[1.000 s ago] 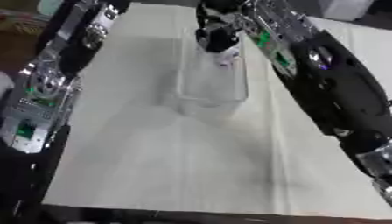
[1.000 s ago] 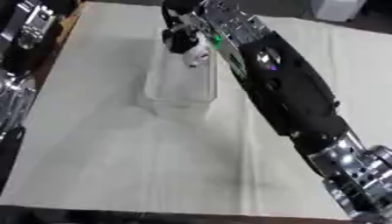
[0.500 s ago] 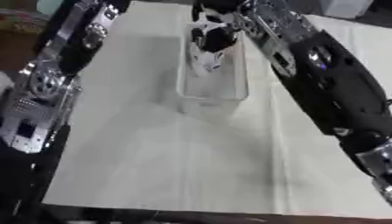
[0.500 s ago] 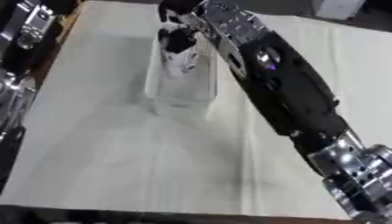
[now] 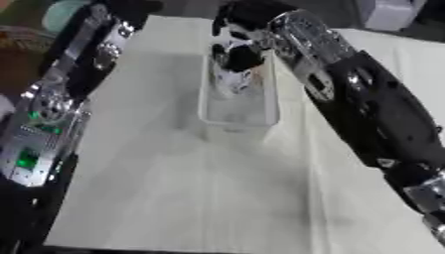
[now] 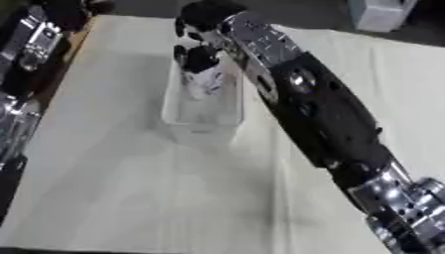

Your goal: Pick up objects on the table and place them in the box.

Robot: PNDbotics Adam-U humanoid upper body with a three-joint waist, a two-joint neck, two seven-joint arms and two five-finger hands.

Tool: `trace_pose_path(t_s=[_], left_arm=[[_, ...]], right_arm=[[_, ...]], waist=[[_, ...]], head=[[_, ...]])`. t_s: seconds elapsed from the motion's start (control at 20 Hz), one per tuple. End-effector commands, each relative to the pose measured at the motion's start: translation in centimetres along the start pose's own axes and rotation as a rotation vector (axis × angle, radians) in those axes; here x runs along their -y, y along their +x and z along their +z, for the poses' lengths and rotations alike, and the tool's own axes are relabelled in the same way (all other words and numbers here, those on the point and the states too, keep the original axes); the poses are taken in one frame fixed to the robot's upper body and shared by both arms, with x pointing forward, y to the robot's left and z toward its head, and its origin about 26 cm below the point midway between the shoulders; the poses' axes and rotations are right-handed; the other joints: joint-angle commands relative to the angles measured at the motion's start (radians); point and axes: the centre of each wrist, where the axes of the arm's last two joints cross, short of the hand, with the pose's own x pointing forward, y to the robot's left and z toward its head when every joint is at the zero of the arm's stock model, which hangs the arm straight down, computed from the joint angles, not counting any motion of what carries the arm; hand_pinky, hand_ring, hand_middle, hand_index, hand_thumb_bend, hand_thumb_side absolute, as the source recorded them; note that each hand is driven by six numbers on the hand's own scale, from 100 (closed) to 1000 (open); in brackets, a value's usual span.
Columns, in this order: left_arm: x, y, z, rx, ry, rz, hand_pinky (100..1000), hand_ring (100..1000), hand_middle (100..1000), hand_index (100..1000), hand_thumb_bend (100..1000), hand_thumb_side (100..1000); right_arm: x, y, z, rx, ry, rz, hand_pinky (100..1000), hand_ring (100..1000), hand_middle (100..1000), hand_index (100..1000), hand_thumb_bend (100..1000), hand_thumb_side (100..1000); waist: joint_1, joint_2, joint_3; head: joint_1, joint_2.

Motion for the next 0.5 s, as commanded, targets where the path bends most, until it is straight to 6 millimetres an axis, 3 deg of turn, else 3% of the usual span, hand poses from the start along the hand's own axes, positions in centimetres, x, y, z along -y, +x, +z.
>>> trace_pose_path(t_s=[0.05, 0.25, 0.5], left_arm=[[-0.6, 0.8, -0.5, 0.035, 0.005, -0.021, 901, 948, 939, 860, 107, 907], [-0.8, 0.7, -0.3, 0.03, 0.016, -0.027, 902, 947, 939, 860, 108, 905], [-0.9, 0.6, -0.1, 0.027, 0.034, -0.027, 899, 941, 936, 859, 110, 898]], right_arm=[[1.8, -0.7, 1.8, -0.029, -0.126, 0.001, 522, 791, 866, 846, 100, 589], [2.0, -2.7, 4.4, -0.121, -0.249, -0.027, 511, 765, 846, 833, 100, 579], [1.2, -5.4, 8.0, -0.282, -0.42, -0.07, 468, 722, 822, 826, 100, 591]], waist=[[0.007, -0.015, -0.01], [0.008, -0.021, -0.037], [0.018, -0.031, -0.073]], head=[[-0.038, -0.047], [-0.045, -0.078], [-0.037, -0.094]])
